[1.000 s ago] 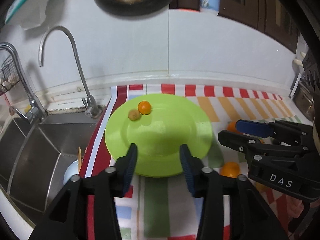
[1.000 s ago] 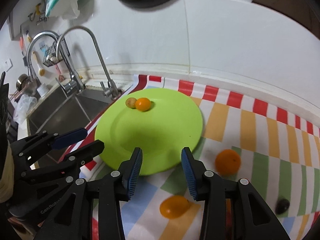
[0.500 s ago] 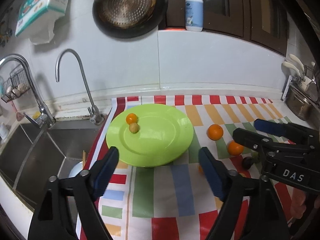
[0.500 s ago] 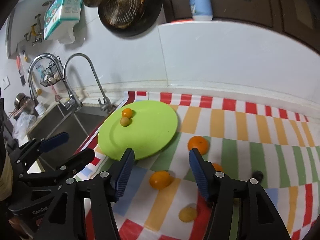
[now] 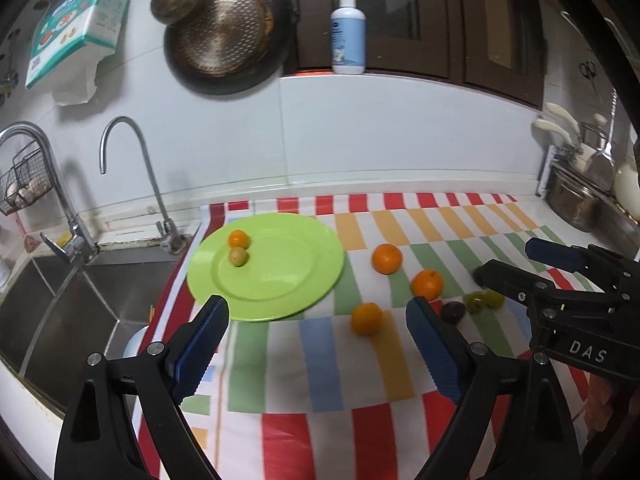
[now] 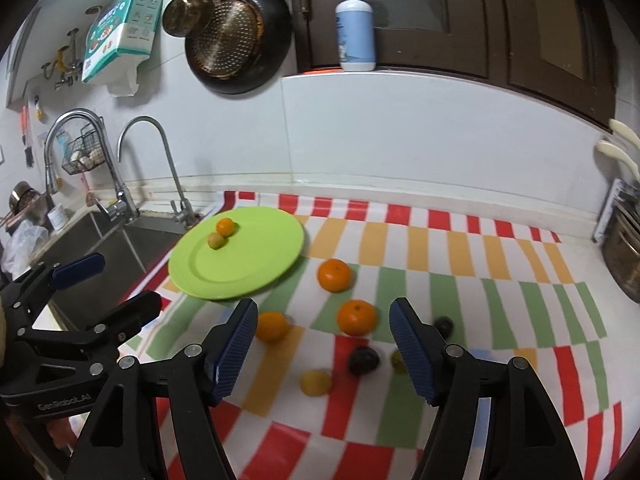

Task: Organize fruits
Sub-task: 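Withdraw both open tools from the plate back toward the fruits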

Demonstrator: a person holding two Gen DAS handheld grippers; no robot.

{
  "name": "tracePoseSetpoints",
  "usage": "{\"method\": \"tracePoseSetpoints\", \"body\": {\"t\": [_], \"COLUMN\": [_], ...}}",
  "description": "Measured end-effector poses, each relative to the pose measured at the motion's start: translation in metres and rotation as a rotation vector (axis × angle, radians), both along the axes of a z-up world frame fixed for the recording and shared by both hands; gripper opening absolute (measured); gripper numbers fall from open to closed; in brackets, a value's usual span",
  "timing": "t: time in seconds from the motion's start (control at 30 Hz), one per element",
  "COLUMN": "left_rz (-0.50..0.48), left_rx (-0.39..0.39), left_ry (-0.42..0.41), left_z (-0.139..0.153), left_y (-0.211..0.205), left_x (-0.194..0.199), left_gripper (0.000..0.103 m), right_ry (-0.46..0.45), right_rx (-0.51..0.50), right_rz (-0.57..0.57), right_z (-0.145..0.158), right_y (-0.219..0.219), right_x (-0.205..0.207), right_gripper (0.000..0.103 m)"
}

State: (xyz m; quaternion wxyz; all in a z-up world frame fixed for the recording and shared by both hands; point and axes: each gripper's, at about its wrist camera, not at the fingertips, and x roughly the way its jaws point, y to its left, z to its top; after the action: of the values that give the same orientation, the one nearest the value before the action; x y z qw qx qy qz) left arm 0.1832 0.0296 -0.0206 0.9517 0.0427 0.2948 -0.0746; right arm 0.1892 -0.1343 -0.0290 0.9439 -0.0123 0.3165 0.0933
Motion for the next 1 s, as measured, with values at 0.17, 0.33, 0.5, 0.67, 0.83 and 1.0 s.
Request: {"method": "tracePoseSetpoints", "body": {"t": [0.17,0.33,0.5,0.67,0.83,1.0], "left_rz": [-0.042,-0.077,-0.1,-0.107,-0.115,-0.124], "left_rx": [-0.015,-0.01,-0.003,0.012,0.031,0.053], "left_ry": [-0.004,0.009,0.035,0.072,0.109,0.139], "left_z": [-0.006,-0.015,-0.026,-0.04,-0.056,-0.072], "left_y": [-0.017,-0.037,-0.054,-0.068,-0.082,-0.09], "left_x": [-0.007,-0.008,-0.006,-0.003,0.003,0.009], "left_gripper": [0.091,0.091,0.091,0.091,0.091,0.09], "right_ry": [0.004,0.015,0.028,0.046,0.081,0.121], "right_rx": [-0.02,-0.045,-0.066,-0.086,-0.096,-0.105], "right_rz": [-0.039,-0.061,-0.077,-0.089,-0.091,-0.079], "right_z": [-0.006,-0.014,-0.022,-0.032,-0.046,-0.062], "right_y": [-0.019,-0.036,-0.053,-0.068,-0.079,-0.086], "right_x": [-0.011,-0.019,-0.023,-0.02,-0.014,-0.006], "right_gripper": [0.069,0.069,0.069,0.069,0.069,0.069]}}
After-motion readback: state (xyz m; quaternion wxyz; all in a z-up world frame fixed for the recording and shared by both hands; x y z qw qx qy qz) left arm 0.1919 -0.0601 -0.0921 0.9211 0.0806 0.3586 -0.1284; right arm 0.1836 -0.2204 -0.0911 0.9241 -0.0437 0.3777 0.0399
